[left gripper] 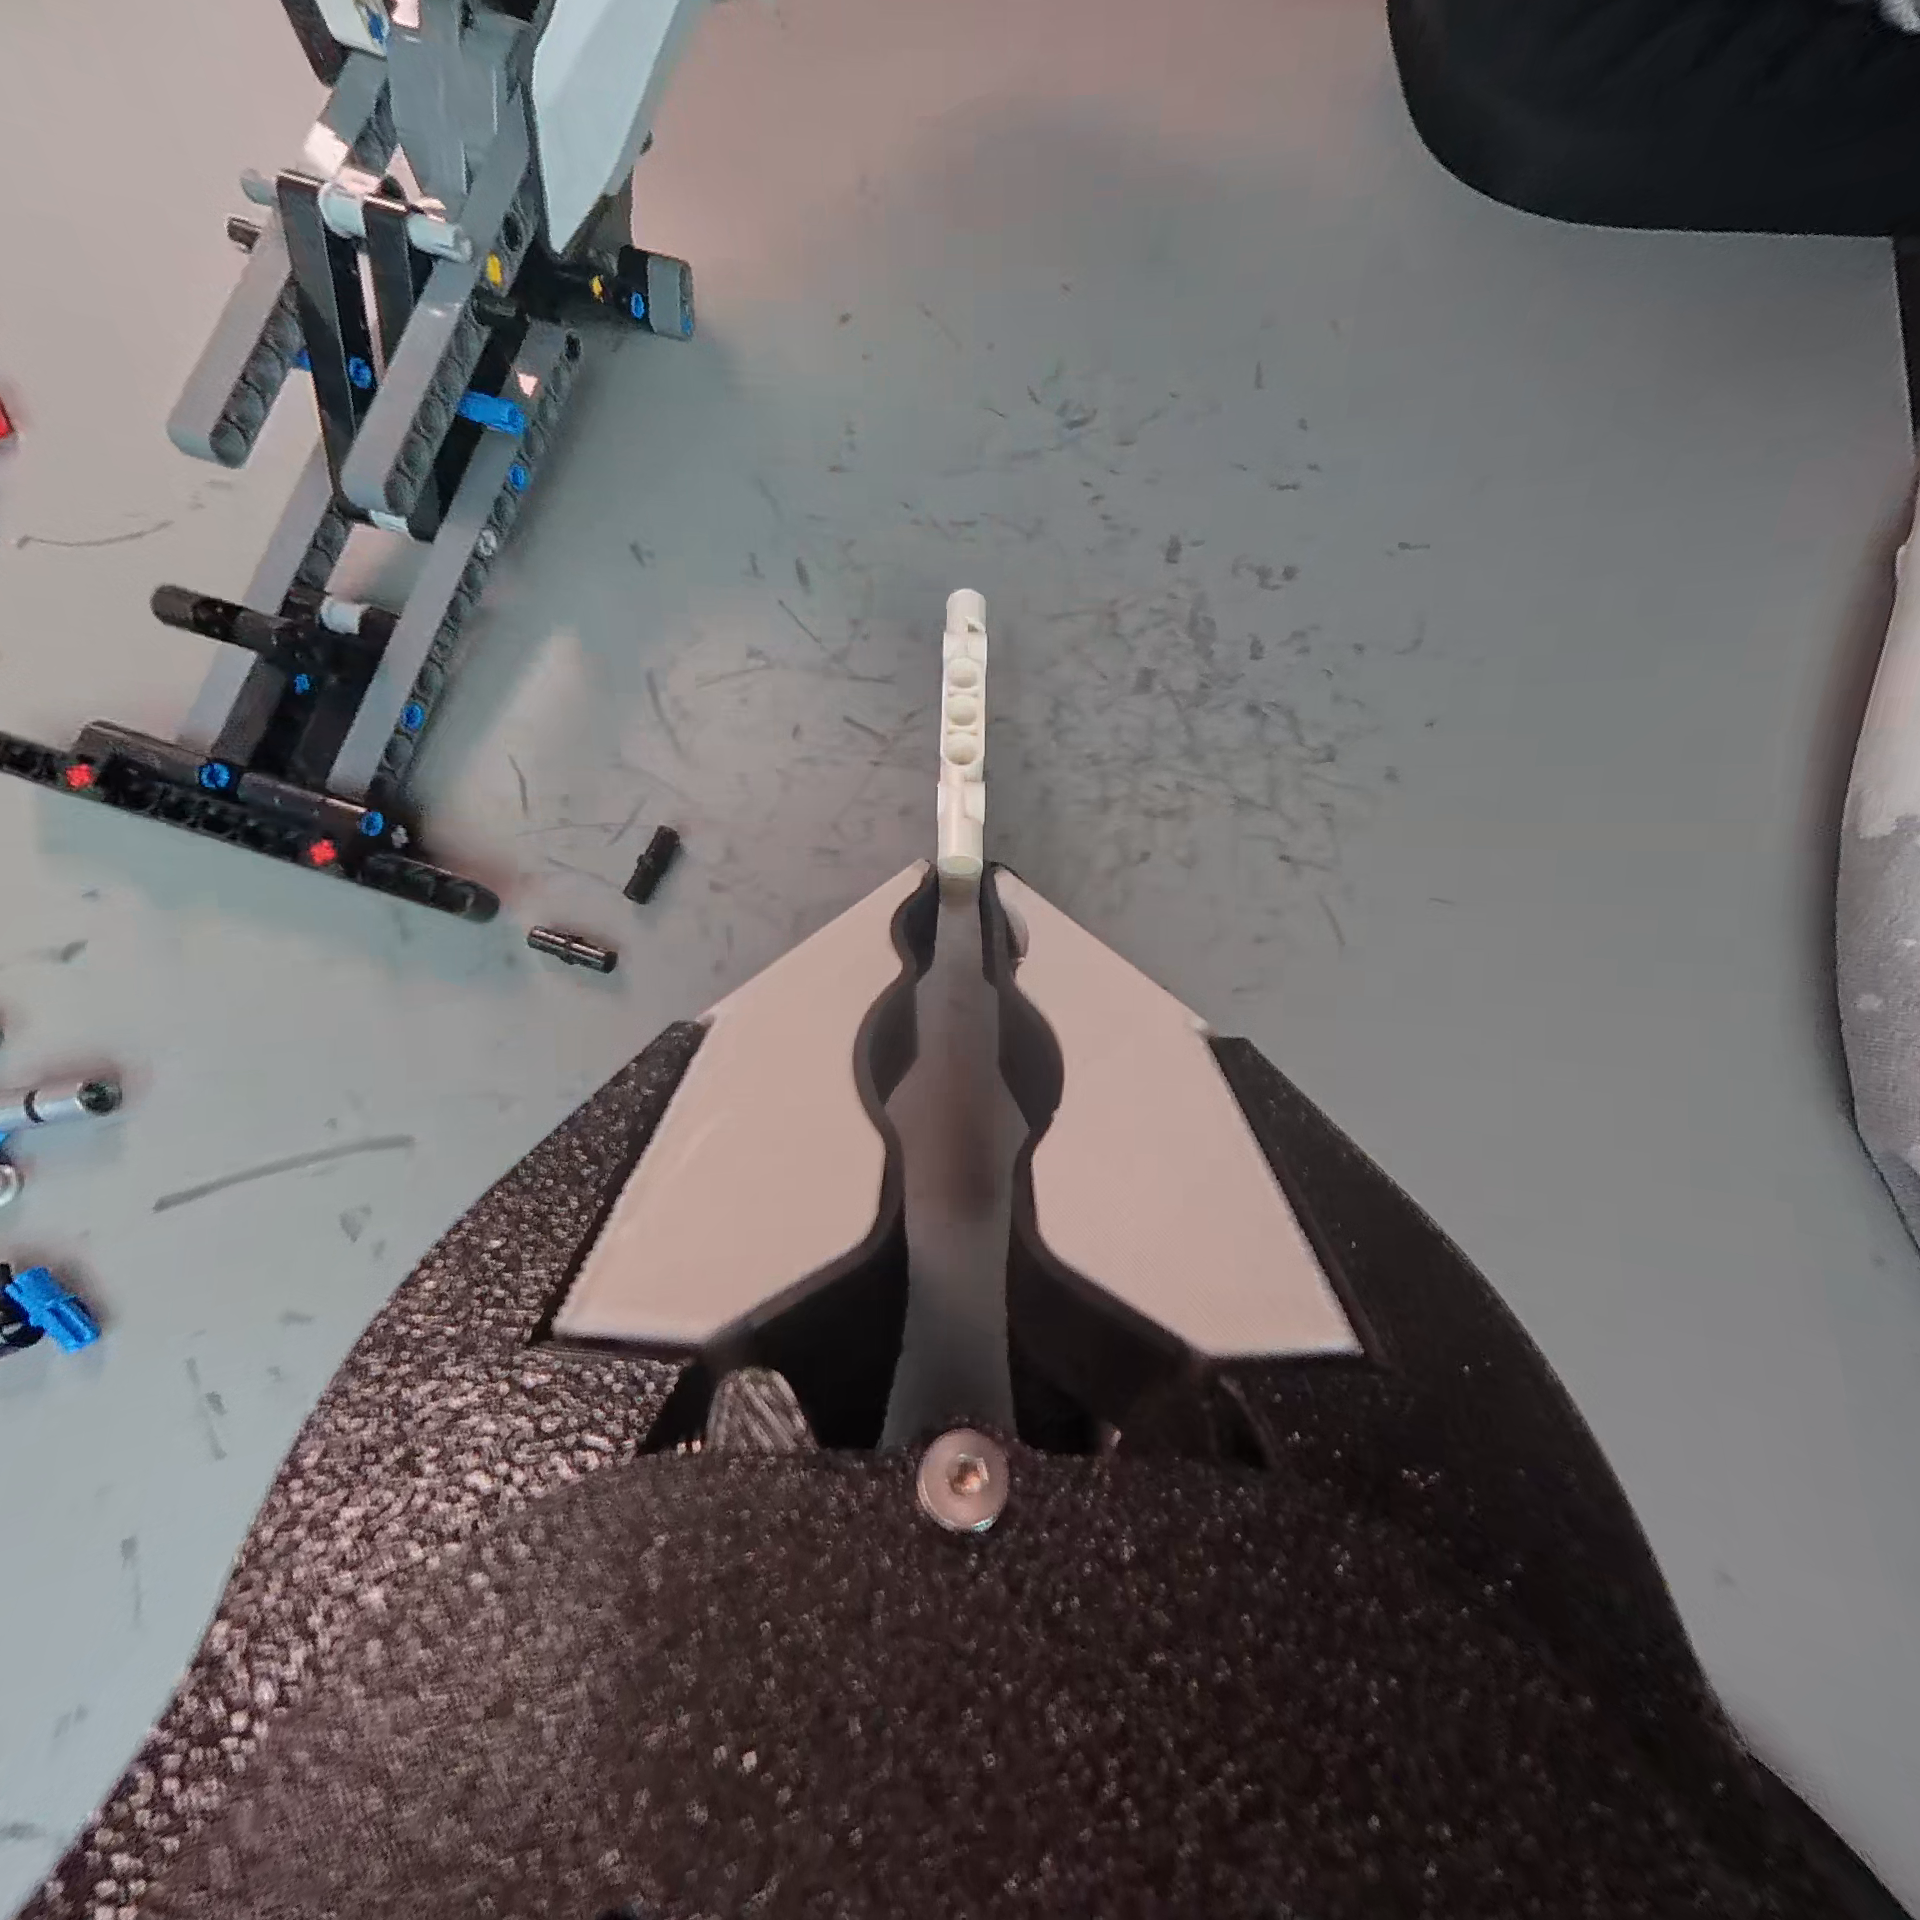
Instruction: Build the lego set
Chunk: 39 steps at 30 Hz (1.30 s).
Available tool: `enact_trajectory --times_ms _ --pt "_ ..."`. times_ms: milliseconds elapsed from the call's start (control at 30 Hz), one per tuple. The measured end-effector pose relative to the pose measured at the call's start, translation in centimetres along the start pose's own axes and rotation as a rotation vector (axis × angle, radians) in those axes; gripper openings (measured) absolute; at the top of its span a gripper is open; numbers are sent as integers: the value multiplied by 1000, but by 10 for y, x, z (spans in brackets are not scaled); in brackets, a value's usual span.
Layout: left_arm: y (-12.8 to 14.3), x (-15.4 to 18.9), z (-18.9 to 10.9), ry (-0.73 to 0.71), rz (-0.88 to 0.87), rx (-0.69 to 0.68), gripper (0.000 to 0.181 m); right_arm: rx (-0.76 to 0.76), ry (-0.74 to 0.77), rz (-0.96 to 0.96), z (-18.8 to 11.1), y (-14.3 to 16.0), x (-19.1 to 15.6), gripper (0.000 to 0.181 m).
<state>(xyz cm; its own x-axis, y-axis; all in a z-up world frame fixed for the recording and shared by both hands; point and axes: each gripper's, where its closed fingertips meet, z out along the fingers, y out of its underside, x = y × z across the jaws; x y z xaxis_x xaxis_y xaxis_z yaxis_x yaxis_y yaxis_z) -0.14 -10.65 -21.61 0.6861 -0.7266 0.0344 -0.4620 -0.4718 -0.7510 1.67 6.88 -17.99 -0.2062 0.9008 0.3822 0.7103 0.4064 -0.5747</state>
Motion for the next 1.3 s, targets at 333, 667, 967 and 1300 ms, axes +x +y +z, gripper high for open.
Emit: enact_trajectory --times_ms 333,667,967,1300 --pt "3 1 3 1 6 -13 7 199 7 -16 -52 -45 -6 65" --pt "1 0 4 -15 30 -3 7 223 -438 -88 -5 -52 -154 42" --pt "-2 -37 -16 -88 -146 76 16 189 -449 -67 -4 -44 -155 7" --pt "13 -75 -4 -231 -234 -36 10 166 -416 -69 -10 -27 -146 7"
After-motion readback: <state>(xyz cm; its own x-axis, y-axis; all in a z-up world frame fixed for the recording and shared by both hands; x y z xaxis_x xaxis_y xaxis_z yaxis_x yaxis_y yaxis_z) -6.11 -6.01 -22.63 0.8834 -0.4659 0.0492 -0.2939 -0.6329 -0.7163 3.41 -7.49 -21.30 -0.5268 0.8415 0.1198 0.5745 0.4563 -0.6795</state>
